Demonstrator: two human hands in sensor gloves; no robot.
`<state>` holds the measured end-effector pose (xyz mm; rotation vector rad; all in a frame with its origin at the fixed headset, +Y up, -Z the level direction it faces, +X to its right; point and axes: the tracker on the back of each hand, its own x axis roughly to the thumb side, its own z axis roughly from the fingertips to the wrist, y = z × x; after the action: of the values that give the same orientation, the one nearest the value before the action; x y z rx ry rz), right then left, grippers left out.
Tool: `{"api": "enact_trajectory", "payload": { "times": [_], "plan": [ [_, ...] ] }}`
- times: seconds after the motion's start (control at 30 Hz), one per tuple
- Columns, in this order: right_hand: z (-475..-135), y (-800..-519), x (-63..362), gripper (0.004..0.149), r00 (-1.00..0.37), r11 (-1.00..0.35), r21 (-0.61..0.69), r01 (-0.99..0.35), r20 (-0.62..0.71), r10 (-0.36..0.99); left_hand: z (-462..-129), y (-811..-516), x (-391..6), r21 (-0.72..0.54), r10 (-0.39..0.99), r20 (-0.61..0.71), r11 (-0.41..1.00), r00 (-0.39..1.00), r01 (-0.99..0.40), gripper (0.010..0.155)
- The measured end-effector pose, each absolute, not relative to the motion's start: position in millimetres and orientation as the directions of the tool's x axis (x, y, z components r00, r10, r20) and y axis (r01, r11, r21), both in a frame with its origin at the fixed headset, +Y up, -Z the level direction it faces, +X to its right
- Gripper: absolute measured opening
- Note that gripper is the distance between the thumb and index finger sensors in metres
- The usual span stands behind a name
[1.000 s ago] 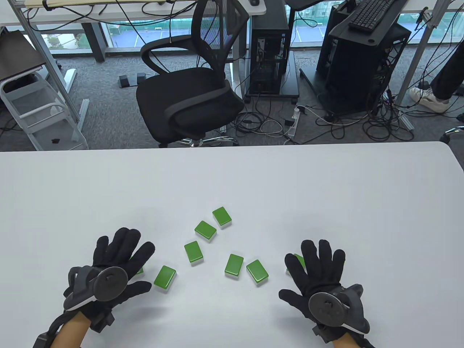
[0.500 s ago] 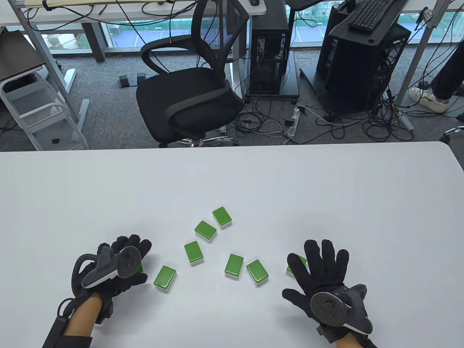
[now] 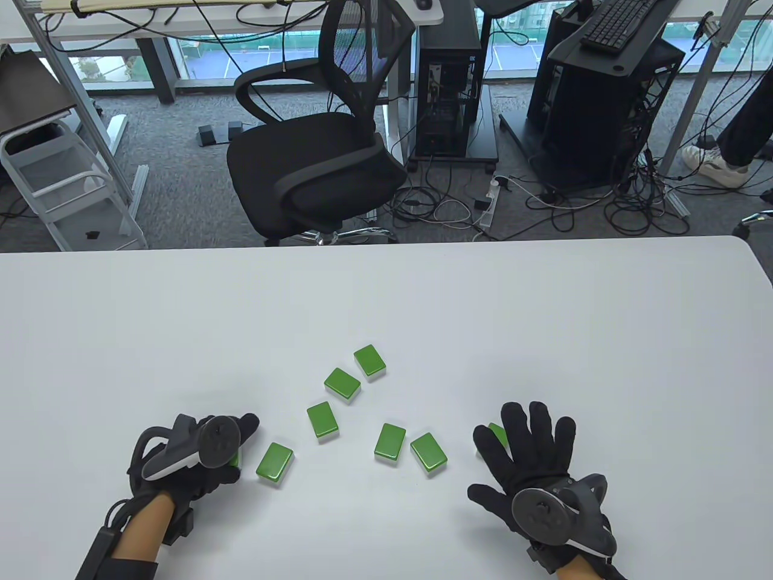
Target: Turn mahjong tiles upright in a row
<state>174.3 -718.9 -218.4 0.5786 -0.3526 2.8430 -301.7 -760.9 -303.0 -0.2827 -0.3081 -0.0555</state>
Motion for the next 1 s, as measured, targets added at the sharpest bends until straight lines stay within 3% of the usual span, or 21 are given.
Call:
{"api": "enact_trajectory", "payload": {
  "times": [0.53, 0.63, 0.73, 1.0],
  "plan": [
    [-217.0, -719.9, 168.1, 0.089, -0.89, -0.95, -0.17, -0.263, 0.424, 0.171, -287.7, -764.5, -291.9, -0.274, -0.06, 0.363, 0.947, 0.93, 0.168, 0.087],
    [-216.2, -719.3, 166.5, 0.089, -0.885, -0.947, -0.171, -0.272, 0.431, 0.176, -287.8, -760.1, -286.7, -0.308, -0.054, 0.371, 0.935, 0.927, 0.178, 0.093],
    [-216.0, -719.5, 165.3, 0.089, -0.882, -0.947, -0.17, -0.273, 0.436, 0.176, -286.8, -751.2, -272.8, -0.241, -0.082, 0.413, 0.951, 0.907, 0.196, 0.096],
    [-214.5, -719.5, 163.2, 0.089, -0.879, -0.948, -0.171, -0.27, 0.445, 0.17, -291.8, -754.6, -224.5, -0.19, -0.261, 0.521, 0.893, 0.813, 0.409, 0.093]
  ]
}}
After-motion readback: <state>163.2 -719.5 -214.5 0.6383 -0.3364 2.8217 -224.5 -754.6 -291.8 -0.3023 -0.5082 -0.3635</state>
